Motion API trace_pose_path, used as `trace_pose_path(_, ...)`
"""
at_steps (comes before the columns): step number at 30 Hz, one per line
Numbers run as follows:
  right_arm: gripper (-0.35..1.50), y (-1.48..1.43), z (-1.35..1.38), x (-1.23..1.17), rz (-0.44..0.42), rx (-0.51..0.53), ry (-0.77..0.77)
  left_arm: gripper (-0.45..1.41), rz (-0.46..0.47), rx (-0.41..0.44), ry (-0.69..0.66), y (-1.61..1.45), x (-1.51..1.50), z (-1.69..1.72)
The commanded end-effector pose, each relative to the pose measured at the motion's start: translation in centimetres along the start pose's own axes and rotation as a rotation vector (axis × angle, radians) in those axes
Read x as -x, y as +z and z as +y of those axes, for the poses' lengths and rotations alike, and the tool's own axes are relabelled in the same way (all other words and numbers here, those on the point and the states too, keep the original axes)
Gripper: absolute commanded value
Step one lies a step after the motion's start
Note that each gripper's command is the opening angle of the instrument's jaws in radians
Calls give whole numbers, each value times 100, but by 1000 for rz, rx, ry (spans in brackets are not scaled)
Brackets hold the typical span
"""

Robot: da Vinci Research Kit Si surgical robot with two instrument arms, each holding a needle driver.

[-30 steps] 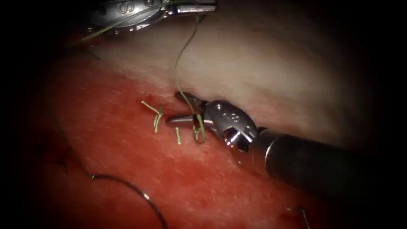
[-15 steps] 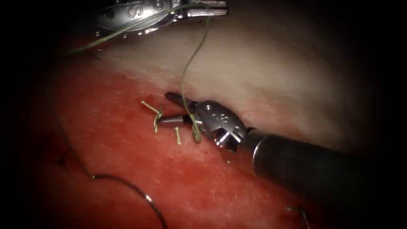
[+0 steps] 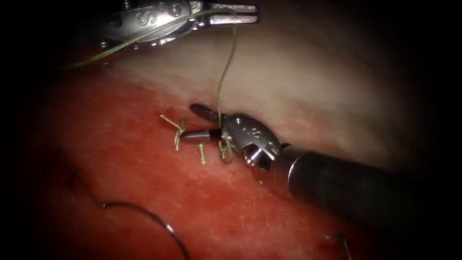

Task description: Wound Closure

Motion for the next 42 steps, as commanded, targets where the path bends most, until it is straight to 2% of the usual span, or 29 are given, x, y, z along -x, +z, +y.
trace_pose_path(1, 131, 9, 1, 5, 2, -4, -4, -45, 1, 0, 1, 6, 4, -2)
trace_pose_path(9, 131, 9, -1, 15, 2, -6, -2, -45, 2, 0, 1, 6, 2, -1)
trace_pose_path(17, 125, 9, 2, 7, 22, -6, 5, -45, 0, -3, 7, 12, 4, 4)
trace_pose_path(20, 116, 8, 1, 4, 25, -7, 7, -45, 0, -3, 8, 13, 5, 6)
trace_pose_path(22, 94, 8, -1, 4, 25, -8, 13, -45, 0, -3, 8, 12, 5, 6)
trace_pose_path(23, 69, 8, -2, 4, 25, -7, 18, -45, 0, -3, 8, 12, 4, 6)
trace_pose_path(24, 2, 7, -2, 5, 26, -27, 23, -45, 1, -3, 8, 13, 4, 6)
trace_pose_path(25, -35, 7, -2, 6, 27, -39, 27, -45, 1, -3, 8, 13, 4, 6)
trace_pose_path(30, -35, 9, -1, 9, 14, -91, 29, -45, 5, 0, 8, 13, 2, 7)
trace_pose_path(37, -35, 7, -1, 8, 7, -95, 25, -45, 8, 4, 3, 9, -3, 5)
trace_pose_path(40, -35, -1, 2, 4, 58, -76, 28, -45, 14, 9, 5, 6, 1, 4)
trace_pose_path(41, -6, -5, 3, 2, 74, -69, 30, -45, 14, 11, 5, 3, 3, 3)
trace_pose_path(42, 31, -10, 4, 0, 85, -64, 33, -45, 7, 8, 7, 0, 6, 3)
